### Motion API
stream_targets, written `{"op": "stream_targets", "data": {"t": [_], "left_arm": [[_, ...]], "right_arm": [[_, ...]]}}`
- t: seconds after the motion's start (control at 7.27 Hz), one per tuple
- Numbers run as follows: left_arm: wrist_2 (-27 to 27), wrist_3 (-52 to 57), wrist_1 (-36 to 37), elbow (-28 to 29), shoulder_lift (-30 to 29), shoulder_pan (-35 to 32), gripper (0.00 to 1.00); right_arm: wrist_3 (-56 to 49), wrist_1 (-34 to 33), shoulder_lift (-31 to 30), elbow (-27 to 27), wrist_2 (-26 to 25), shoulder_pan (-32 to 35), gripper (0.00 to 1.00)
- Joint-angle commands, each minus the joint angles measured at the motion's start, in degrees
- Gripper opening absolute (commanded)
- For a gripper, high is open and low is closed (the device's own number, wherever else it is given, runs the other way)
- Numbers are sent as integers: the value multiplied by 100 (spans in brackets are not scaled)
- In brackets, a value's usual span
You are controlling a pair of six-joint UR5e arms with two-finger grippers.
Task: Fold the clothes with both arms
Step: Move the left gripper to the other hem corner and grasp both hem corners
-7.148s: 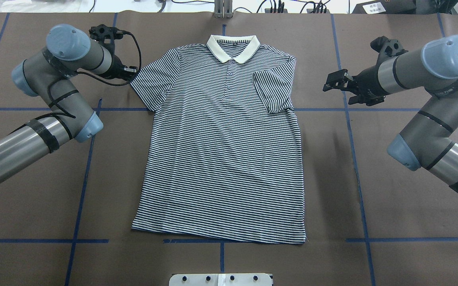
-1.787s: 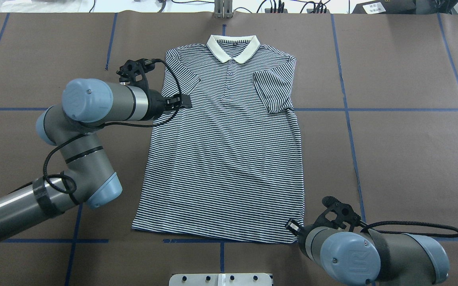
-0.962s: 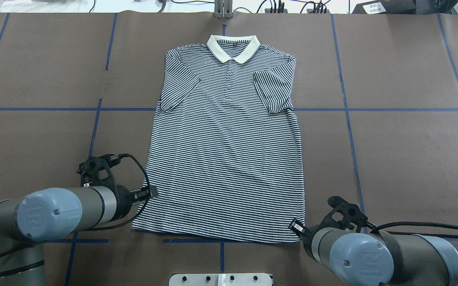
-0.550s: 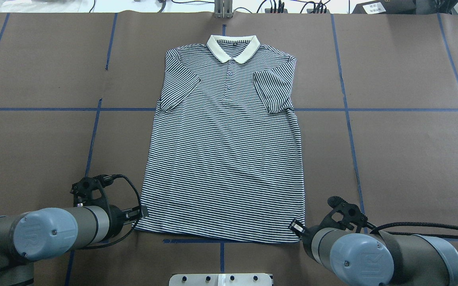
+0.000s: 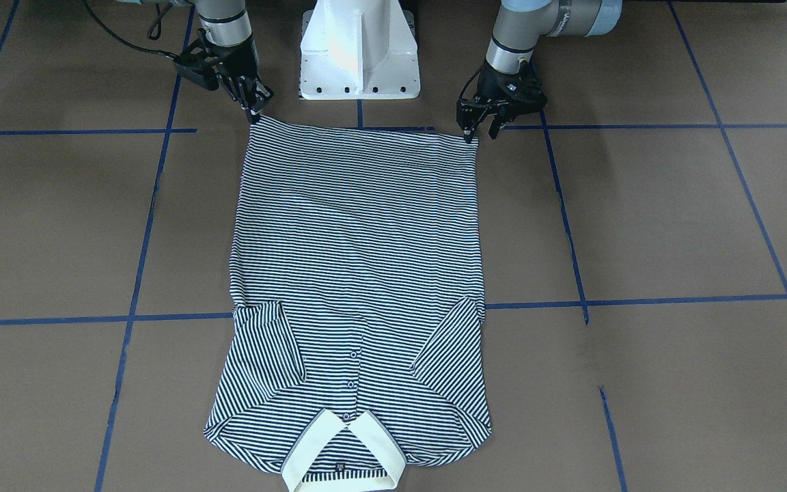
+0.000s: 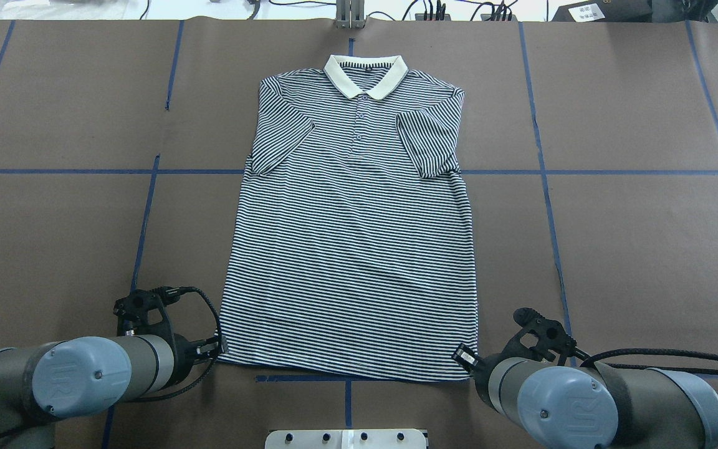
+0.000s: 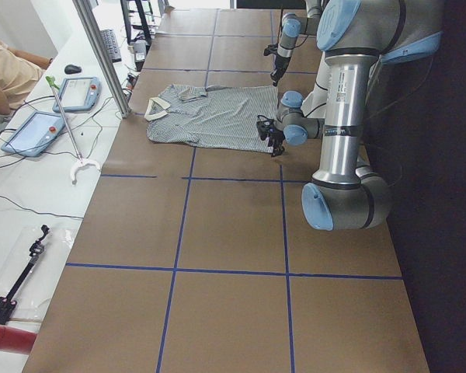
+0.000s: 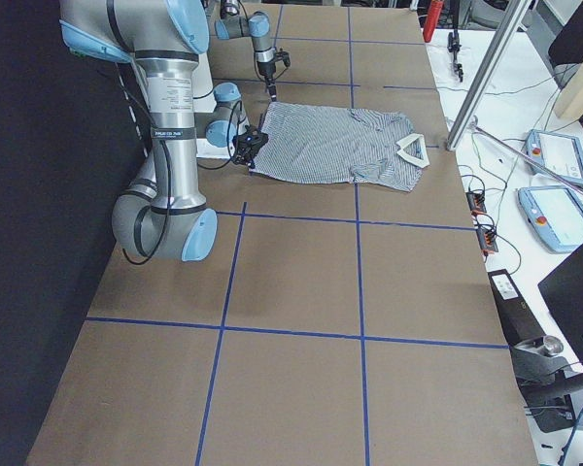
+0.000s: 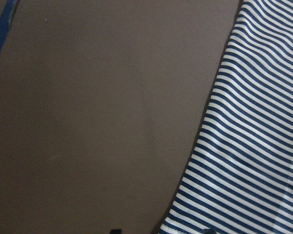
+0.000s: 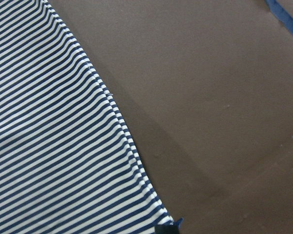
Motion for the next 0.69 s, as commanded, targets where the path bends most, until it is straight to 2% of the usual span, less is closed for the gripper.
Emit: {"op": "stream_targets", "data": {"t": [0.0,0.55], "left_arm": [[-8,22,13,30,-24,40,61],[-26,31,21,74,-41,93,55]], "right_arm": [[0,-9,-17,-3,-2,0,0],[0,0,-26,-3,-2,0,0]]}}
